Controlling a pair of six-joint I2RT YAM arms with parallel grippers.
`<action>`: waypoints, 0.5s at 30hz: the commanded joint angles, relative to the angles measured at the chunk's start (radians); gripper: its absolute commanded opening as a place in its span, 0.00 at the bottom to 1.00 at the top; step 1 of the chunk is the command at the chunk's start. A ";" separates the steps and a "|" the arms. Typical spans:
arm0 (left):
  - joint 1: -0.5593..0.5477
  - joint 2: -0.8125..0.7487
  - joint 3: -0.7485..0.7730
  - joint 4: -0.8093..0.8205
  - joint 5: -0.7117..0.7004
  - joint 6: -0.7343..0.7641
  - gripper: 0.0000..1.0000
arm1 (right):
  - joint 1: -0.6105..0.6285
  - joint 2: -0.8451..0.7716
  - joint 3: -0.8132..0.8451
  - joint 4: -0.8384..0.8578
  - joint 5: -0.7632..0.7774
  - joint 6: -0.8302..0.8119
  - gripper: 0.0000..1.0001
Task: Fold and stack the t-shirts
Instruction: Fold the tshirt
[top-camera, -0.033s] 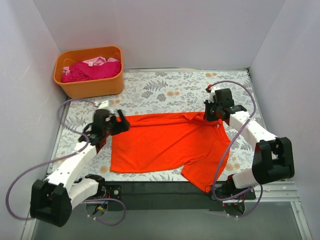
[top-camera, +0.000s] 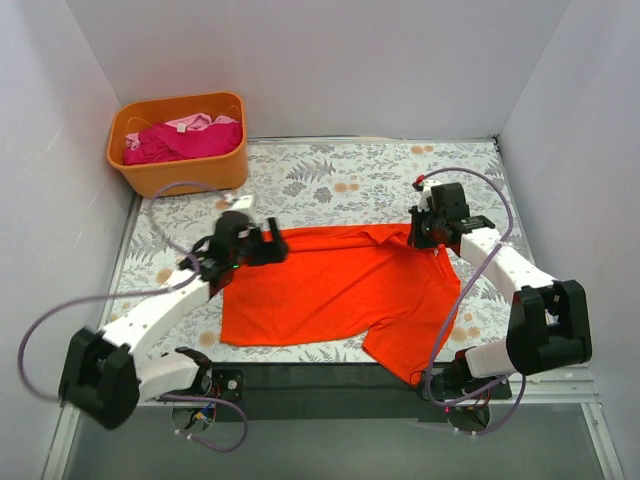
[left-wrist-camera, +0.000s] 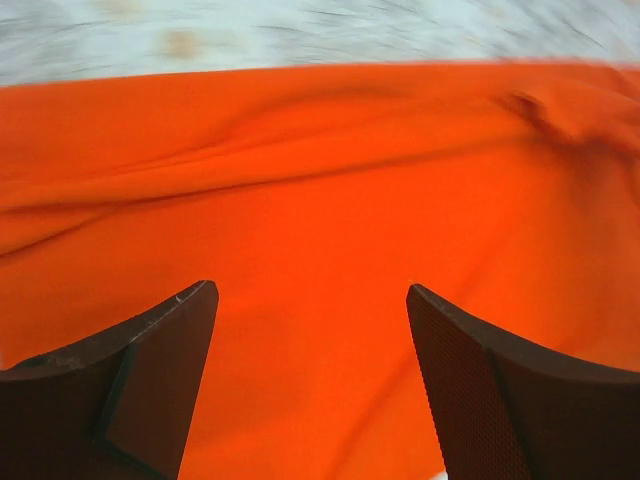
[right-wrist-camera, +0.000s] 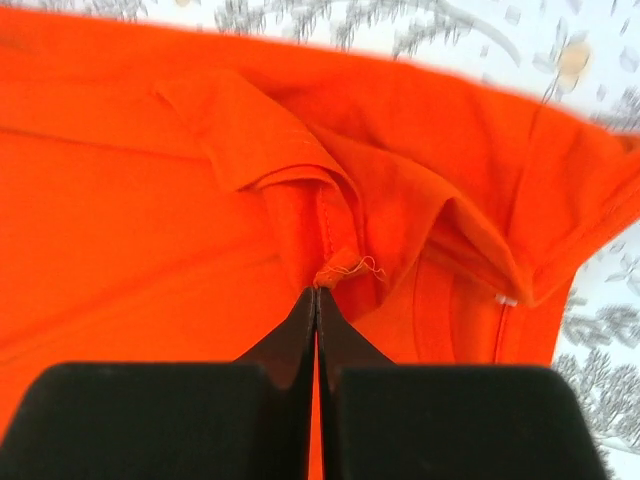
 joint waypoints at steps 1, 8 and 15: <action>-0.332 0.207 0.197 0.081 -0.018 0.005 0.71 | 0.004 -0.103 -0.103 -0.024 -0.072 0.058 0.01; -0.395 0.310 0.281 0.076 -0.076 -0.086 0.70 | 0.010 -0.172 -0.173 -0.054 -0.141 0.069 0.01; -0.395 0.235 0.229 0.061 -0.199 -0.089 0.70 | 0.011 -0.205 -0.254 -0.090 -0.201 0.085 0.01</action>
